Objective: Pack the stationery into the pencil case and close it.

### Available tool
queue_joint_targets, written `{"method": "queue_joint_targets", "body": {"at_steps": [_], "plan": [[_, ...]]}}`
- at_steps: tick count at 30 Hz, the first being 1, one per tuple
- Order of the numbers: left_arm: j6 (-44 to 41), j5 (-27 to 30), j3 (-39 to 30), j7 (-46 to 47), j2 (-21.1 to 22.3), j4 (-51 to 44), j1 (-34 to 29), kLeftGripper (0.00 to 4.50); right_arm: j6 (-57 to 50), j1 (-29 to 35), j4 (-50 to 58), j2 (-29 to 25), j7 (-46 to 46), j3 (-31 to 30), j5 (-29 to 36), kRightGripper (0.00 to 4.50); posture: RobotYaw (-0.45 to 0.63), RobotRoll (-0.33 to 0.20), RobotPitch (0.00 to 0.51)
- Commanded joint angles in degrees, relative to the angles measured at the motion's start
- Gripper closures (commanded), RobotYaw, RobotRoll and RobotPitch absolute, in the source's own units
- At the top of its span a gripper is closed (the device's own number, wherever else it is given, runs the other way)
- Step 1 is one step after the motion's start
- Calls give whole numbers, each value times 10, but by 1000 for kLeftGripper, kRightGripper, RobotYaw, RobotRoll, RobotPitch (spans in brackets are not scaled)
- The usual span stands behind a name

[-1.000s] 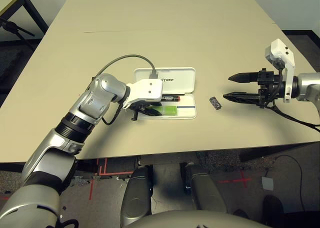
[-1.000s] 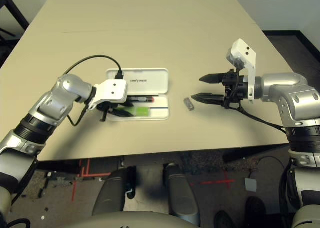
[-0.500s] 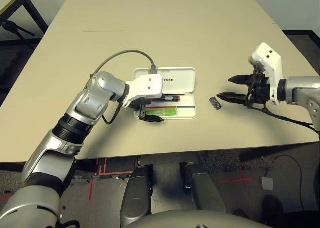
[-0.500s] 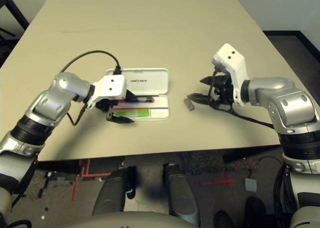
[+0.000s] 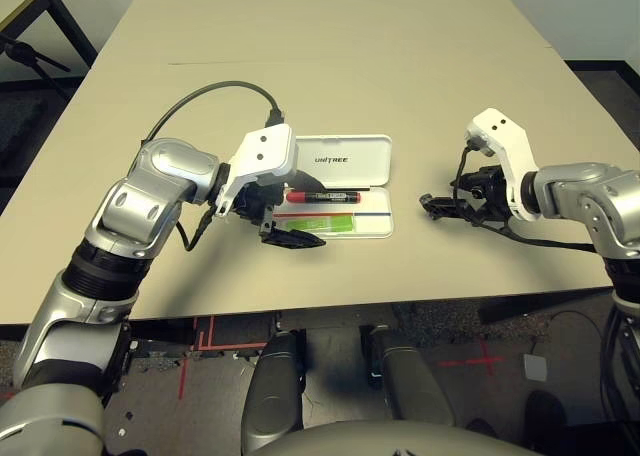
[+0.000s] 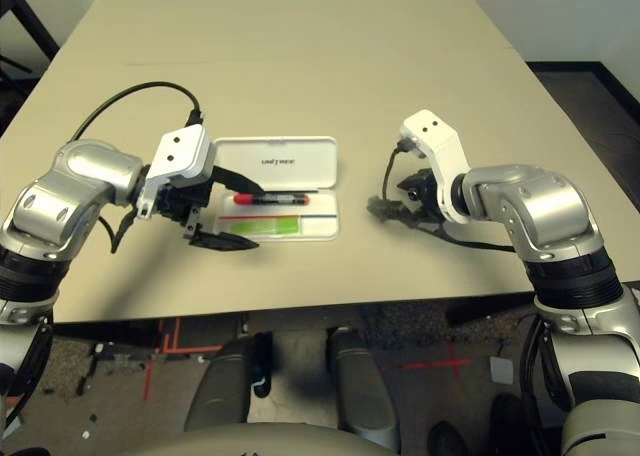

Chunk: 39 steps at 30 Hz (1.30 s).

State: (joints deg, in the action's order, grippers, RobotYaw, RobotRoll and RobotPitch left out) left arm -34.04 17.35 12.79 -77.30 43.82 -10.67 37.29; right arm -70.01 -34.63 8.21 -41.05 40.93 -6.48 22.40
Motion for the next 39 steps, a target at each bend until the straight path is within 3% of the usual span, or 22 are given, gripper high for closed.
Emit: {"method": "queue_joint_targets", "body": {"at_steps": [1,10,11,13,22,23,30,39], "plan": [[-2,15,-14,3,14,-15,-12,32,-6,5,-12,9,-14,-17,-8,0,44,0,175],[-5,32,-24,6,41,-34,-40,32,0,8,-10,-10,-11,-49,-18,0,56,0,178],[-5,33,-26,8,42,-32,-39,10,1,9,-12,-11,-10,-53,-18,181,58,0,179],[-4,33,-28,11,45,-31,-40,0,1,11,-15,-11,-10,-55,-17,652,64,0,183],[-6,42,-38,21,57,-36,-54,0,0,1,-18,-18,3,-60,-14,4127,74,0,190],[-6,42,-38,21,57,-37,-55,0,4,-1,-18,-21,7,-63,-15,4276,75,0,189],[-4,43,-37,26,57,-36,-58,0,51,-16,-15,-50,56,-76,-13,4276,71,0,188],[1,44,-38,25,59,-29,-55,0,211,-14,-28,-102,229,-75,-5,4276,72,0,189]]}}
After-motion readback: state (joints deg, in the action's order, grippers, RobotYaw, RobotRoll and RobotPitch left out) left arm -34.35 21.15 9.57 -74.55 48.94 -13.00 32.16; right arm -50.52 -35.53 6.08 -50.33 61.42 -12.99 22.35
